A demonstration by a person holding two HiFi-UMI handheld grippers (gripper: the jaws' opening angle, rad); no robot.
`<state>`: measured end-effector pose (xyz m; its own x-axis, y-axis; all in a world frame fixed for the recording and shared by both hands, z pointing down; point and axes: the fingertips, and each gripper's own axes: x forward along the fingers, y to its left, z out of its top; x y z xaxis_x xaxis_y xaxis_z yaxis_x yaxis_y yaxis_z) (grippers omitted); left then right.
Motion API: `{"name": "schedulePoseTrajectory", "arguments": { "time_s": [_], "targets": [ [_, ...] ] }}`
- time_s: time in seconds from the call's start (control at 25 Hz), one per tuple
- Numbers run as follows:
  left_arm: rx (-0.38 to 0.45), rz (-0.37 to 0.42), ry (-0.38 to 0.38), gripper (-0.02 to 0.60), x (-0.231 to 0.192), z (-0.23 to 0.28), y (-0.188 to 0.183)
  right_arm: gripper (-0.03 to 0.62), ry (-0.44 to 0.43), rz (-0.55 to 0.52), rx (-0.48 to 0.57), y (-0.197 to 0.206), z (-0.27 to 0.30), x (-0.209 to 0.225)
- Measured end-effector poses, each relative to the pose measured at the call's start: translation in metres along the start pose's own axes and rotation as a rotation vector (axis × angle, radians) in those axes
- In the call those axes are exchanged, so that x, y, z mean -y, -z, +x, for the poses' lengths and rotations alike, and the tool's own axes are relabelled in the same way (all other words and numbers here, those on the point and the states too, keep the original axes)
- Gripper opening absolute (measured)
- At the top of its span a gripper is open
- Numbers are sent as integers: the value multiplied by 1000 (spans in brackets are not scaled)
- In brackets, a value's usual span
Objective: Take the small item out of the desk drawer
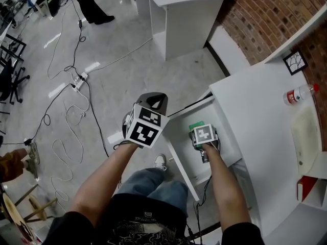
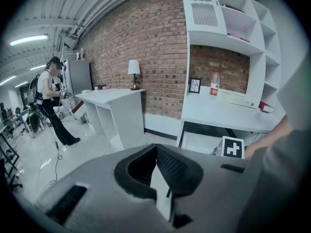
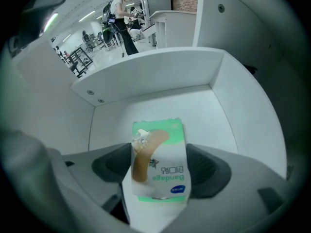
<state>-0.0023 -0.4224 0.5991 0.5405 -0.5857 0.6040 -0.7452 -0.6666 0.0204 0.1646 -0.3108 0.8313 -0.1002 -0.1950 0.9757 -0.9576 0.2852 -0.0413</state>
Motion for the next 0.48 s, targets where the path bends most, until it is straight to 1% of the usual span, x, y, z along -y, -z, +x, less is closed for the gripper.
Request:
{"name": "schedulePoseTrajectory", "arguments": {
  "time_s": [0.2, 0.48],
  "targets": [
    [0, -4, 8, 5, -1, -1, -1, 350, -15, -2, 13, -3, -10, -3],
    [26, -2, 15, 5, 0, -11, -16, 348, -30, -31, 100, -32, -45, -16]
  ]
}}
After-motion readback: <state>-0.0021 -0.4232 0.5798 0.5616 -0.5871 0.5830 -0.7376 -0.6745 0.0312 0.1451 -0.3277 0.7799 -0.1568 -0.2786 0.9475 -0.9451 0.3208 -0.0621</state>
